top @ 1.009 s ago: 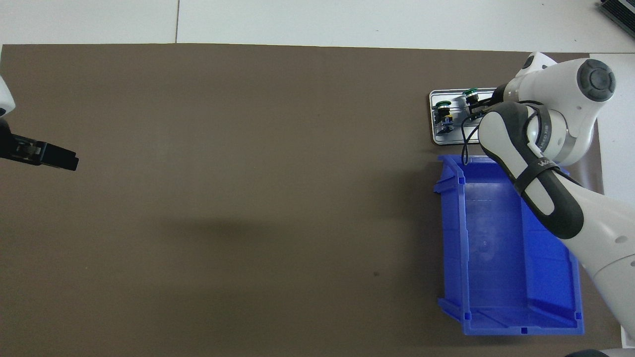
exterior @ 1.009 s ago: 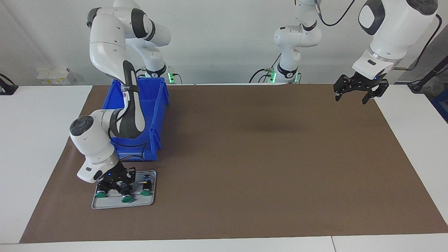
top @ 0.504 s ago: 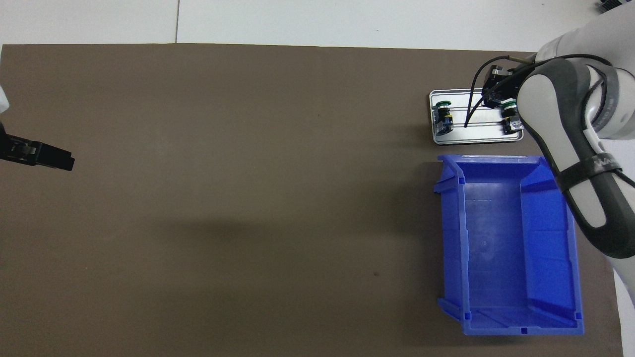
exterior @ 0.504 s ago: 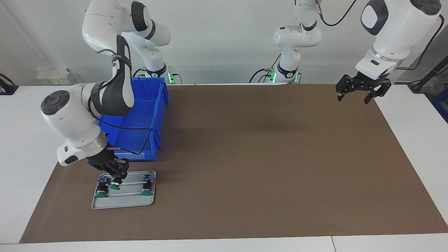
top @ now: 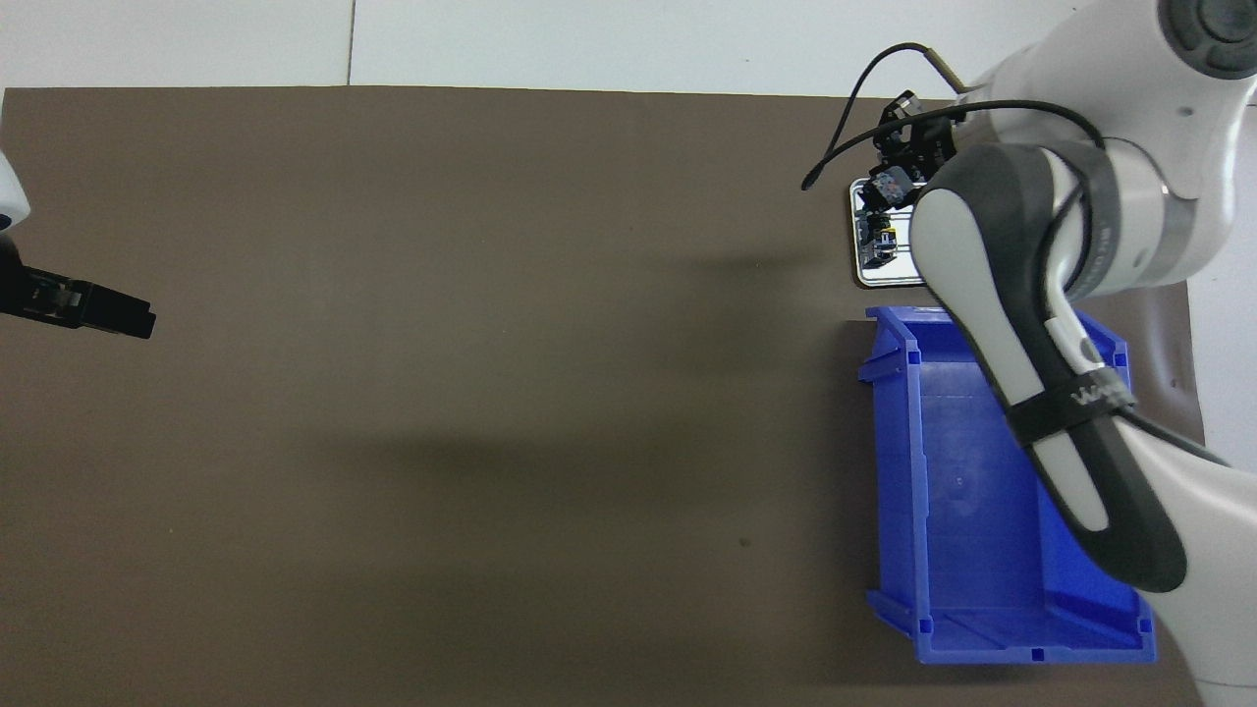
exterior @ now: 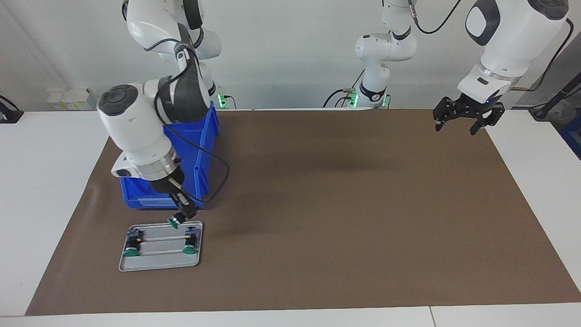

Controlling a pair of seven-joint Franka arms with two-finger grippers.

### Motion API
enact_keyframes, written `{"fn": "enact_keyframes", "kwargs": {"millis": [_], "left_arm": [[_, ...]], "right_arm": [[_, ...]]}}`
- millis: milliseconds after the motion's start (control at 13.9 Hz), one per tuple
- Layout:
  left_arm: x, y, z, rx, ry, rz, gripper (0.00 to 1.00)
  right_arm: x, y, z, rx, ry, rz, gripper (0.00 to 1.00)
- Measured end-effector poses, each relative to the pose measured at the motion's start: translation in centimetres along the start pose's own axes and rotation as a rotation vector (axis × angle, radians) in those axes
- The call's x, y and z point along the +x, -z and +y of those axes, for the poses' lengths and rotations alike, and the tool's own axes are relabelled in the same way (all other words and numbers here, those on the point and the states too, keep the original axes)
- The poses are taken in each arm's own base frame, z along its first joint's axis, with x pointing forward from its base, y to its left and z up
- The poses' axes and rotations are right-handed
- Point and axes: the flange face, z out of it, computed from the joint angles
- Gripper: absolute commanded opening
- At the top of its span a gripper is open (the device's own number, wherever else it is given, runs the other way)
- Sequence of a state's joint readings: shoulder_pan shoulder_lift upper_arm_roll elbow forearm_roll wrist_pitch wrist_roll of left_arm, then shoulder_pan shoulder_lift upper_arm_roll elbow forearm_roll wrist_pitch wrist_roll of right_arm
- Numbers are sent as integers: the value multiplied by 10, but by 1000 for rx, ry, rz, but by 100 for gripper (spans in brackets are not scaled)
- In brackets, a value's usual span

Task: Place and press button with both arms
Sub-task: 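Lift the green part from the tray and carry it toward table center, then lower the green part onto the table center and open the right gripper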

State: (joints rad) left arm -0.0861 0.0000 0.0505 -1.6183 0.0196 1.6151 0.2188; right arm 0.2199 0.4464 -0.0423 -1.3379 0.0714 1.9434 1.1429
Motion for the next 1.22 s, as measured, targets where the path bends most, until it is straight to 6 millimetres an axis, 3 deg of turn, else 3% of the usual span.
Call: {"fn": "enact_keyframes", "kwargs": {"millis": [288,432,721,937,1225], "left_arm": [[0,-1,0,0,-1,-2,100],[0,-2,0,-1,-8,-4,100],[-5,-9,1,-5,-100,-17,100],[-6,-9,-1,-4,-146,-7,100],[-6,-17,1,-12,-168,3,100]], "right_arm": [[-141,-20,-39,-44,-283,60,0],[-197,-37,-47,-59,-388,83,0],[-301,-106,-57,-92,-506,106,0],[-349,-140,-66,-34,-538,89,0],[-397,-141,-70,41,-583,42,0]]}}
